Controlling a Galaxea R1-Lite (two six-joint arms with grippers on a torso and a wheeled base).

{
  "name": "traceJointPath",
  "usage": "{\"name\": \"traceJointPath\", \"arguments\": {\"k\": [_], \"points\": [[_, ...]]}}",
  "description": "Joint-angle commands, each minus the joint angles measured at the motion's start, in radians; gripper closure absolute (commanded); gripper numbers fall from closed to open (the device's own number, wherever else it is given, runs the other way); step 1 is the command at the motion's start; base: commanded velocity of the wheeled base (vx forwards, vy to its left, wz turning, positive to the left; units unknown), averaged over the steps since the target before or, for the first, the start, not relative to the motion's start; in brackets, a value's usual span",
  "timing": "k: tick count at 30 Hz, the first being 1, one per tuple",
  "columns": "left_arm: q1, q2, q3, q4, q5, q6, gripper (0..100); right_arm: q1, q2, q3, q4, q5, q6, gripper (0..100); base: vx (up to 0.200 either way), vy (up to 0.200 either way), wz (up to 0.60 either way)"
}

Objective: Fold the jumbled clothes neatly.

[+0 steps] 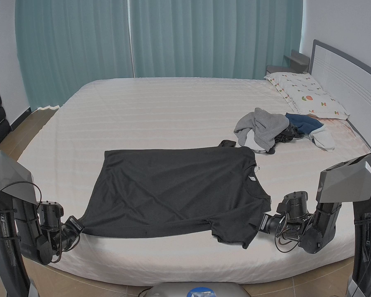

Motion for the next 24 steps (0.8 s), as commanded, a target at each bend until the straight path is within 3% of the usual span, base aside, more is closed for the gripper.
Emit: {"name": "traceJointPath", "arguments": {"k": [1, 13, 24], "points": [[0.000, -0.002, 0.003, -0.001, 0.000, 0.000, 100, -0.016, -0.030, 0.038, 0.000, 0.002, 0.000, 100, 0.000, 0.000, 0.00], [0.000, -0.021, 0.026, -0.002, 0.003, 0.018, 100, -0.057, -0.171, 0.180, 0.000, 0.049, -0.003, 100, 0.000, 0.000, 0.00], [0.009, -0.063, 0.089, -0.008, 0.003, 0.121, 100, -0.068, -0.326, 0.344, 0.000, 0.098, -0.030, 100, 0.000, 0.000, 0.00]]}}
